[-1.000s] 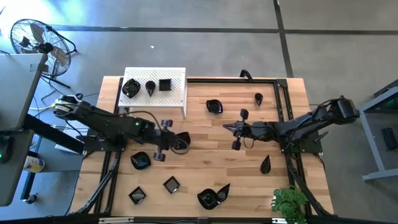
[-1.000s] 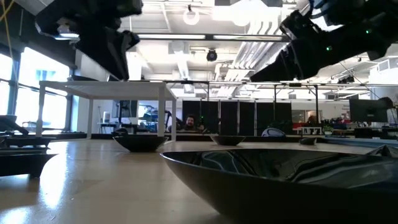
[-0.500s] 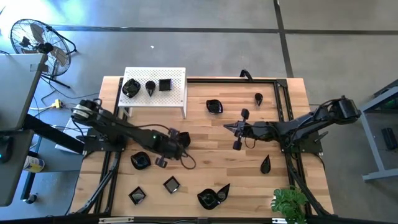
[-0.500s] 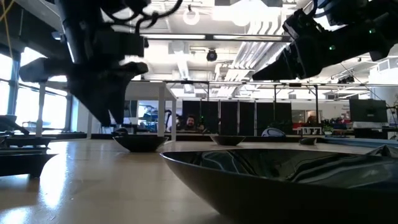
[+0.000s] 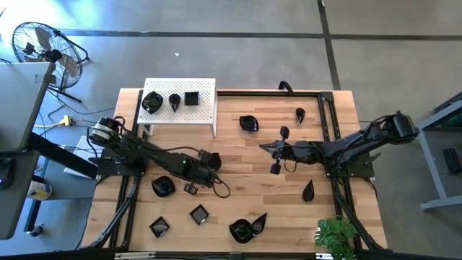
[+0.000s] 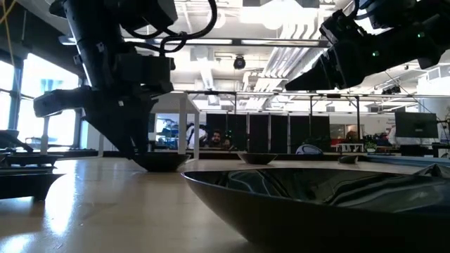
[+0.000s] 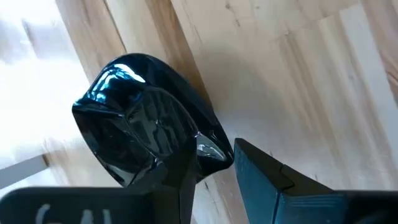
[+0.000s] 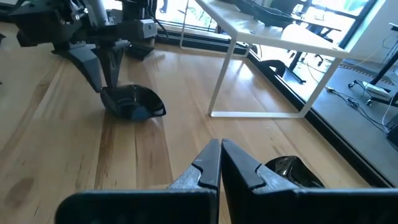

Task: Pick & Place Mini shaped plates
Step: Stack the black leaf shaped plate on top of the stacked black leaf shaped plates on the shelf

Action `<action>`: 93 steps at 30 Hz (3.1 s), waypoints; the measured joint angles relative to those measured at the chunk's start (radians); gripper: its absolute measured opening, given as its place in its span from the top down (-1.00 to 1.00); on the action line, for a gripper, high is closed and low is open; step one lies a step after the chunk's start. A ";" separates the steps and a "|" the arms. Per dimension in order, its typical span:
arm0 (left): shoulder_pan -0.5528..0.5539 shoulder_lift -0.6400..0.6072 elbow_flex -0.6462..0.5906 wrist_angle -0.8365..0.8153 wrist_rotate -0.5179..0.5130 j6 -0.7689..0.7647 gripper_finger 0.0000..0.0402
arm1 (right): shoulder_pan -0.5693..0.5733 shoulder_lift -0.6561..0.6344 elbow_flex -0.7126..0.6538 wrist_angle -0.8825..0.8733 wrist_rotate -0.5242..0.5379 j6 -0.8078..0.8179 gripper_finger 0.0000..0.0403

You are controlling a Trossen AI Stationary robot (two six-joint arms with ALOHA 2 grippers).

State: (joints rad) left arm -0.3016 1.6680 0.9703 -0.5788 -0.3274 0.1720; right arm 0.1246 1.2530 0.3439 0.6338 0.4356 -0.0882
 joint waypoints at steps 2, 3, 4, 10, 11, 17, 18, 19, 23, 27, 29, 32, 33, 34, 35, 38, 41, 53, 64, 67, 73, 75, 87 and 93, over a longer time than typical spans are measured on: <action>0.000 0.000 0.000 0.002 -0.021 -0.001 0.53 | 0.000 0.000 0.000 0.000 0.000 0.000 0.99; 0.000 0.000 0.000 0.000 -0.021 -0.001 0.56 | 0.000 0.000 0.000 0.000 0.000 -0.001 0.99; 0.000 0.000 0.000 -0.003 -0.019 -0.001 0.60 | 0.000 0.000 0.000 0.000 0.000 -0.001 0.99; 0.000 0.000 0.000 -0.031 0.007 -0.001 0.87 | 0.000 0.000 0.000 0.000 0.000 -0.001 0.99; 0.000 0.000 0.000 -0.030 0.004 -0.001 0.90 | 0.000 0.000 0.000 0.000 0.000 -0.001 0.99; 0.000 0.000 0.000 -0.030 -0.002 0.001 0.97 | 0.000 0.001 0.001 0.000 -0.001 -0.001 0.99; 0.000 0.000 0.000 -0.030 -0.002 0.001 0.97 | 0.000 0.001 0.001 0.000 -0.001 -0.001 0.99; 0.000 0.000 0.000 -0.030 -0.002 0.001 0.98 | 0.000 0.001 0.001 0.000 -0.001 -0.001 0.99; 0.000 0.000 0.000 -0.030 -0.018 0.005 0.98 | 0.000 0.001 0.001 0.000 -0.001 -0.001 0.99; 0.000 -0.019 0.000 -0.043 -0.011 0.004 0.98 | 0.000 0.001 0.001 0.000 -0.001 -0.001 0.99; 0.000 -0.034 0.020 -0.074 0.009 -0.005 0.99 | 0.000 0.001 0.001 0.000 -0.001 -0.001 1.00; 0.000 -0.055 0.073 -0.149 0.011 -0.012 1.00 | 0.000 0.001 0.001 0.000 -0.001 -0.004 0.99; 0.000 -0.063 0.093 -0.159 0.009 -0.012 1.00 | 0.000 0.001 0.001 0.000 -0.001 -0.005 0.99; 0.000 -0.073 0.113 -0.173 0.007 -0.012 1.00 | 0.000 0.001 0.001 0.000 -0.001 -0.006 0.99; 0.000 -0.083 0.133 -0.194 0.007 -0.012 1.00 | 0.000 0.001 0.001 0.000 -0.001 -0.006 0.99; 0.000 -0.106 0.195 -0.237 0.006 -0.012 1.00 | 0.000 0.001 0.001 -0.001 -0.001 -0.007 1.00; 0.000 -0.131 0.256 -0.290 0.003 -0.014 1.00 | 0.000 0.001 0.001 -0.004 -0.001 -0.006 0.99; 0.000 -0.191 0.487 -0.593 -0.206 -0.064 1.00 | 0.000 0.001 0.001 -0.008 -0.022 -0.006 0.99; 0.000 -0.239 0.542 -0.916 -0.427 -0.225 1.00 | 0.000 0.001 0.001 -0.008 -0.027 0.000 1.00; -0.001 -0.288 0.541 -0.960 -0.449 -0.286 1.00 | 0.000 0.001 0.001 -0.008 -0.031 0.001 0.99; -0.007 -0.391 0.530 -0.992 -0.503 -0.337 1.00 | 0.000 0.001 0.001 -0.008 -0.042 0.003 0.99; -0.007 -0.438 0.499 -0.991 -0.520 -0.337 1.00 | 0.000 0.001 0.001 -0.007 -0.049 0.003 0.99; 0.101 -0.644 0.223 -0.995 -0.545 -0.349 1.00 | 0.000 0.001 0.001 -0.003 -0.050 0.010 1.00; 0.172 -0.712 0.168 -0.994 -0.559 -0.287 1.00 | 0.000 0.001 0.001 -0.001 -0.050 0.010 0.99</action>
State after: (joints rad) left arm -0.1298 0.9562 1.1384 -1.5726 -0.8867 -0.1155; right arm 0.1249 1.2537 0.3450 0.6328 0.3859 -0.0780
